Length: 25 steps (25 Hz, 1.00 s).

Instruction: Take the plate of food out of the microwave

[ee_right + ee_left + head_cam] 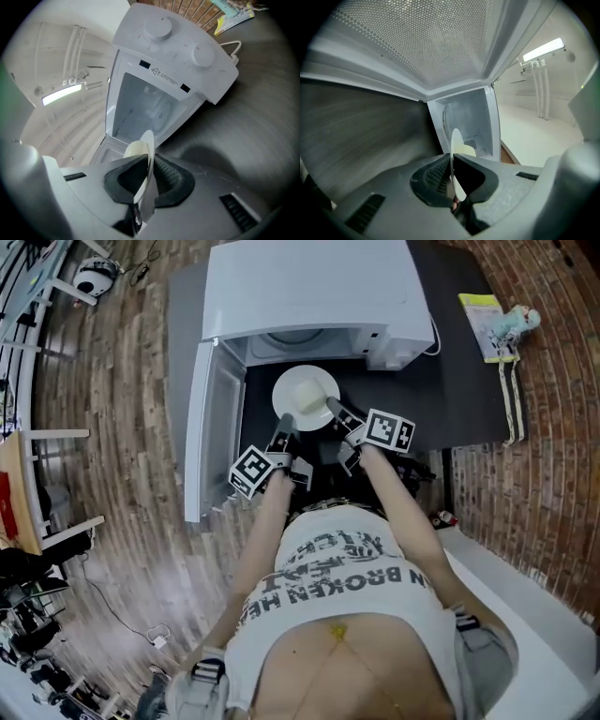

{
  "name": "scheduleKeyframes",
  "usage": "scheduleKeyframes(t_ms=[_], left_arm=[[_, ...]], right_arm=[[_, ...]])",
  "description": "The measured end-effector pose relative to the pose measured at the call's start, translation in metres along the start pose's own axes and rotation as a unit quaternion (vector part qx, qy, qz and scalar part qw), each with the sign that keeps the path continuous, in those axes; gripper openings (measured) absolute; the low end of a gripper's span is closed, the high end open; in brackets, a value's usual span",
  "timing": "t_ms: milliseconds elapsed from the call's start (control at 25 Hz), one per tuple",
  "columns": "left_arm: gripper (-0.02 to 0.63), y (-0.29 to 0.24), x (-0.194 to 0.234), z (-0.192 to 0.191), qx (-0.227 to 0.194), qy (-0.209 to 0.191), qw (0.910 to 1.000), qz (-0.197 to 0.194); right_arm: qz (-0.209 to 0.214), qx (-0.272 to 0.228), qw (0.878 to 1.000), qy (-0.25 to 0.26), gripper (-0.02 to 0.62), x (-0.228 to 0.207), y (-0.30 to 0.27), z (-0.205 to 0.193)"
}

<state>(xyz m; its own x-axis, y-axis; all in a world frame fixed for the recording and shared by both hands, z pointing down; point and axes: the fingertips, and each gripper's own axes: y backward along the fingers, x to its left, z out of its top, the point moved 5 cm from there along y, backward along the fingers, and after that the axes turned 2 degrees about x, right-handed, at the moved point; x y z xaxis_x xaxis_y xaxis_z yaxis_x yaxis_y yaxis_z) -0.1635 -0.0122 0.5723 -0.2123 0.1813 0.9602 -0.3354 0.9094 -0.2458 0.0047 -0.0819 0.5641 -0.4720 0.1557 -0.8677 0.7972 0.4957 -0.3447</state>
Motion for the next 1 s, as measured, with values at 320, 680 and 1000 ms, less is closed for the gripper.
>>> scheduleKeyframes(t_ms=[320, 680, 1000], left_arm=[[0.021, 0.018, 0.007, -0.008, 0.051, -0.014, 0.9986, -0.010], [0.021, 0.040, 0.009, -0.012, 0.074, -0.034, 0.9964, -0.021], [0.021, 0.035, 0.004, -0.027, 0.075, -0.046, 0.9957, -0.029]], right_arm=[[-0.023, -0.046, 0.999, -0.015, 0.037, 0.002, 0.023, -0.032], [-0.016, -0.082, 0.996, -0.032, 0.035, 0.010, 0.039, -0.059], [-0.001, -0.091, 0.995, -0.039, 0.034, 0.001, 0.052, -0.054]])
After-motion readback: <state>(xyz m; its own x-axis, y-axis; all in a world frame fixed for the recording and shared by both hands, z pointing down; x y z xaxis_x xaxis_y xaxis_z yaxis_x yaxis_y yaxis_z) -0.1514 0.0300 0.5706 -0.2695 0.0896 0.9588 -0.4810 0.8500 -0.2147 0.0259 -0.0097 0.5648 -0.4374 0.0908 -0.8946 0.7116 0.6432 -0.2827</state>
